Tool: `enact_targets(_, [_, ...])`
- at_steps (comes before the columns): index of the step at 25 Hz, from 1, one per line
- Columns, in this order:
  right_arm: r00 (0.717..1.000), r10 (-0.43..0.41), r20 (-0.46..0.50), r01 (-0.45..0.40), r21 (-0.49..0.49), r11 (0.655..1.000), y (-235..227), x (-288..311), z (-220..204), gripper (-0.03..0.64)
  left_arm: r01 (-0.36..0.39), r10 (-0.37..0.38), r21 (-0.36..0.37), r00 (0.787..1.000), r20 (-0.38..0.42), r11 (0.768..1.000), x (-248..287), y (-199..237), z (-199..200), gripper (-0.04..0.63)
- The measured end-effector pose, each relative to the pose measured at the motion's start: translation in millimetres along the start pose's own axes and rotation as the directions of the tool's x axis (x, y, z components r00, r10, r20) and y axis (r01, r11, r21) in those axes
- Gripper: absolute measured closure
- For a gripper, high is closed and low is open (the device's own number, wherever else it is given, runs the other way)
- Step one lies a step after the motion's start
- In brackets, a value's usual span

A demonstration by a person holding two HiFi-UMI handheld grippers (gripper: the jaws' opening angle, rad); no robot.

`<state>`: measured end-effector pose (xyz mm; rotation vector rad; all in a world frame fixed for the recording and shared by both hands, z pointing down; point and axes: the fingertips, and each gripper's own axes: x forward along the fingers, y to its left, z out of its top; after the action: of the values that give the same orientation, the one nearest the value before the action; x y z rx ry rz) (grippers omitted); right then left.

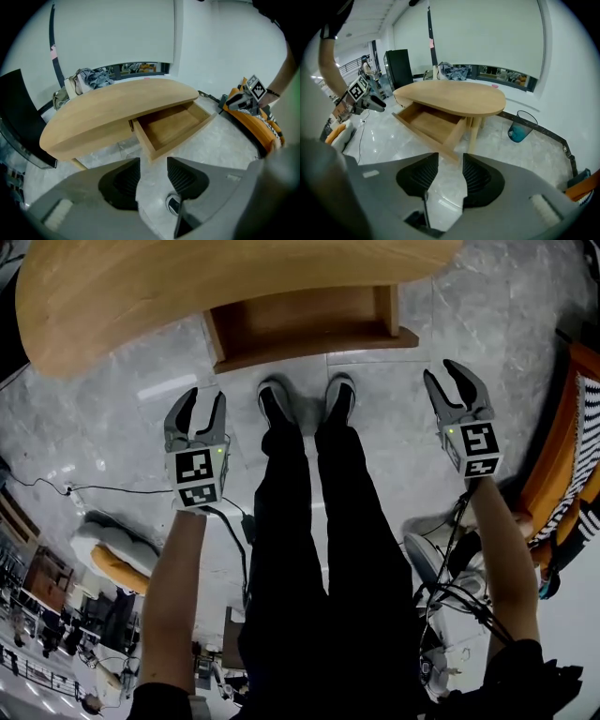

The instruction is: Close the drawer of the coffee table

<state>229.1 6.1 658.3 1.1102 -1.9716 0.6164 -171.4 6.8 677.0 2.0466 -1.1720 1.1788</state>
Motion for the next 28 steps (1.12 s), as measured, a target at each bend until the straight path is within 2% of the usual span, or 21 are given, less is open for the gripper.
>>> enact_targets(7, [0.997, 0.008, -0.077, -0.002, 0.069, 0.998, -1, 54, -42, 0.444, 0.018, -0.02, -0.036, 0.999, -0.045, 0.999, 38, -2, -12, 0.408])
enact_targets(12, [0.988, 0.026, -0.154, -0.026, -0.002, 1.0, 2, 98, -60, 0.413, 0.024, -0.025, -0.012, 0.996, -0.091, 1.0, 69, 9, -37, 0.408])
enact_targets(17, [0.987, 0.012, -0.158, -0.002, 0.061, 0.998, -15, 115, -63, 0.422, 0.029, -0.034, -0.042, 0.992, -0.122, 0.999, 89, 4, -44, 0.408])
enact_targets(23, [0.988, 0.026, -0.149, -0.02, 0.041, 0.999, -11, 116, -58, 0.451, 0.041, -0.057, -0.115, 0.988, -0.142, 0.993, 99, -4, -40, 0.41])
enact_targets(25, [0.99, 0.03, -0.139, -0.023, 0.055, 0.998, -6, 118, -54, 0.468, 0.046, -0.064, -0.123, 0.988, -0.142, 0.991, 100, -3, -38, 0.462])
enact_targets(28, [0.99, 0.031, -0.137, -0.02, 0.084, 0.996, -6, 120, -52, 0.469, 0.051, -0.071, -0.139, 0.988, -0.138, 0.989, 101, -1, -37, 0.472])
